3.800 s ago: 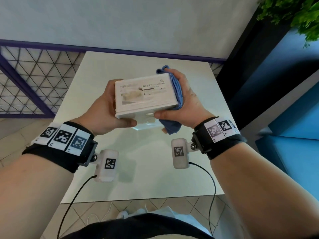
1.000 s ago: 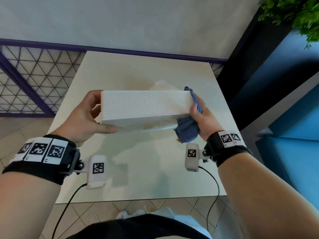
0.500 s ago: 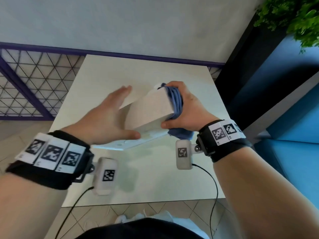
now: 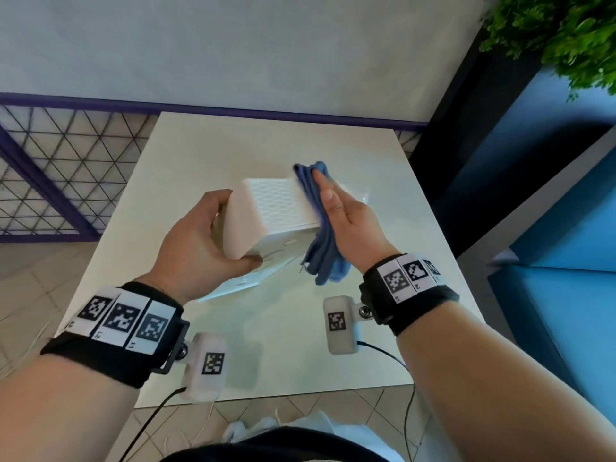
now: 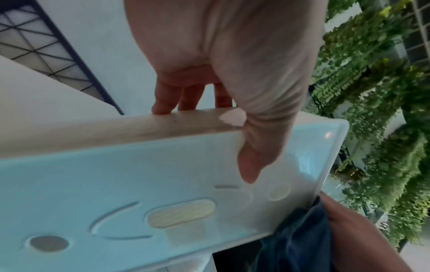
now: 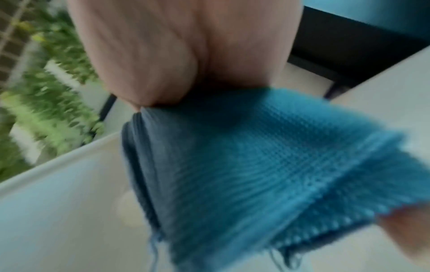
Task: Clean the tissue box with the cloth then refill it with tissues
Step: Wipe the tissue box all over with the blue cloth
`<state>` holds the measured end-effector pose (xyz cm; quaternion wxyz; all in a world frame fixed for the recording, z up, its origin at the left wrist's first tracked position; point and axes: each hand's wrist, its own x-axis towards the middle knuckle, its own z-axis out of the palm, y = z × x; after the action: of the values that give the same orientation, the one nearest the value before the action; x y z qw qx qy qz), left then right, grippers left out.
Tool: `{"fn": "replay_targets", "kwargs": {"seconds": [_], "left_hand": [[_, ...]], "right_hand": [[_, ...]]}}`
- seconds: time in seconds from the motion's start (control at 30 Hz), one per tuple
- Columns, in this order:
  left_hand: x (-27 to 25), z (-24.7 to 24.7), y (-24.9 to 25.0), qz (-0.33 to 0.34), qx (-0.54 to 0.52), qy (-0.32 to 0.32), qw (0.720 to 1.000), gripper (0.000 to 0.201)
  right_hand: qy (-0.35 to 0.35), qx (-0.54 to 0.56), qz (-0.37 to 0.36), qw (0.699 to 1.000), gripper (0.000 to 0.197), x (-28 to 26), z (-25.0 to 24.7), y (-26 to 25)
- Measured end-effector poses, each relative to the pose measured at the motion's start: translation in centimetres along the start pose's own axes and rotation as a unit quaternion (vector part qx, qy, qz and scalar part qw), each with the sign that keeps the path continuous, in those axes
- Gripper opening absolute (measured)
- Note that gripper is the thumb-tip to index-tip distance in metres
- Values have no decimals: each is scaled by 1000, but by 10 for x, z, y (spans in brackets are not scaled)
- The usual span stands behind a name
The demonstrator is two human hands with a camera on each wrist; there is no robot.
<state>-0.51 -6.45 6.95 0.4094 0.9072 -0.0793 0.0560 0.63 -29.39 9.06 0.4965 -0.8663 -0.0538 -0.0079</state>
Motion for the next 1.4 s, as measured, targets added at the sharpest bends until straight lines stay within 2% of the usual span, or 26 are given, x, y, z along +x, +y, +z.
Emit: {"fn": "replay_targets", "kwargs": {"seconds": [0.07, 0.13, 0.27, 0.4, 0.47, 0.6, 0.73, 0.77, 0.83, 0.9, 1.0, 1.13, 1.27, 1.4], "left_hand": [[0, 0, -1, -3, -7, 3, 1000, 88], [2, -2, 0, 5, -4, 4, 1000, 90], [11, 0, 7, 8, 32, -4, 999, 86], [11, 5, 5, -1, -34, 22, 999, 58], [10, 3, 2, -11, -28, 28, 999, 65], [8, -2, -4, -23, 13, 30, 999, 84], [7, 0, -4, -15, 9, 31, 999, 86], [8, 1, -3, -11, 12, 28, 999, 86], [12, 1, 1, 3, 29, 22, 999, 85], [17, 2, 5, 2, 41, 20, 999, 84], [17, 2, 10, -4, 24, 19, 1000, 81], [12, -1, 6, 7, 20, 39, 999, 87], [5, 0, 4, 5, 28, 36, 999, 85], [6, 3, 8, 20, 115, 4, 993, 84]], "right_hand": [[14, 7, 23, 1000, 43, 1, 4, -4], [22, -37, 13, 999, 44, 2, 9, -14], [-16, -170, -52, 984, 46, -8, 32, -52], [-46, -192, -143, 970, 44, -24, 54, -70], [-46, -168, -154, 972, 42, -20, 48, -61], [-18, -151, -82, 985, 44, 4, 26, -28], [17, -13, 34, 999, 44, 15, 15, -18], [24, -9, 43, 999, 44, 15, 18, -20], [23, -70, 32, 997, 45, 10, 29, -29], [-10, -105, 11, 994, 45, 1, 45, -44], [-39, -85, -30, 995, 43, -11, 54, -55], [4, -94, -14, 995, 43, 5, 32, -37], [31, -3, 58, 998, 41, 18, 15, -10], [77, -9, 146, 986, 38, 16, 7, 22]]}}
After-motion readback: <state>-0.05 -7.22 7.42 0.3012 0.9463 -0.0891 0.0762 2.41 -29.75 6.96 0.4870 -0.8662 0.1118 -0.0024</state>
